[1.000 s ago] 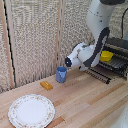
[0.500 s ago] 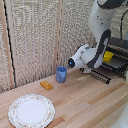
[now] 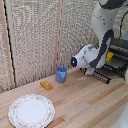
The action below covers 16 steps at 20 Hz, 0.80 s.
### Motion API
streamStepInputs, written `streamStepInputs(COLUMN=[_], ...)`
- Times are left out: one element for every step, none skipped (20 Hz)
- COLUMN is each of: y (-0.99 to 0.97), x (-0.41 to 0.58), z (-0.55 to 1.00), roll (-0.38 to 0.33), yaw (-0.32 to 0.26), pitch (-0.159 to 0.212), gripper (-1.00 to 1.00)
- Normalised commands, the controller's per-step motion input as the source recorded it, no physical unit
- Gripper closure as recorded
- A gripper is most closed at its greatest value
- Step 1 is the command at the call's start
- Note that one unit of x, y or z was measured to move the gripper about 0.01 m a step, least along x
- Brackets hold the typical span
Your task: Please reach out your grabber to the yellow dish. Tenderly grip the yellow dish using your grabber. Set the yellow dish on the baking sheet. Posit your grabber on the rim of the baking sheet carrying the yellow dish. Mindfully slide the baking sheet with the yellow dish into the oven. Let go of your grabber's hold on the baking sheet's edge when it is entirely in the oven.
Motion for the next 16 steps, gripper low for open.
streamStepInputs(y=[-0.08, -0.06, -0.08, -0.07, -0.05, -0.01, 0.0, -0.01, -0.01, -0.01, -0.01, -0.01, -0.01, -0.01, -0.02, -0.04], x=[0.0, 0.0, 0.0, 0.031, 0.077, 0.2, 0.26, 0.243, 0.257, 0.263, 0.266, 0.269, 0.266, 0.257, 0.223, 0.209], z=[0.06, 0.12, 0.21, 0.28, 0.39, 0.4, 0.47, 0.52, 0.52, 0.51, 0.53, 0.53, 0.53, 0.54, 0.55, 0.58], roll=[0.013, 0.031, 0.077, 0.138, 0.181, 0.185, 0.186, 0.209, 0.211, 0.214, 0.21, 0.206, 0.204, 0.204, 0.205, 0.198], yaw=[-0.001, -0.006, -0.02, -0.046, -0.058, -0.087, -0.099, -0.093, -0.09, -0.086, -0.091, -0.094, -0.097, -0.099, -0.099, -0.099], pitch=[0.0, -0.015, -0.026, -0.02, -0.009, 0.0, 0.0, 0.0, 0.0, 0.0, 0.0, 0.0, 0.0, 0.0, 0.0, 0.0], gripper=[1.0, 1.0, 1.0, 1.0, 1.0, 1.0, 1.0, 1.0, 1.0, 1.0, 1.0, 1.0, 1.0, 1.0, 1.0, 1.0])
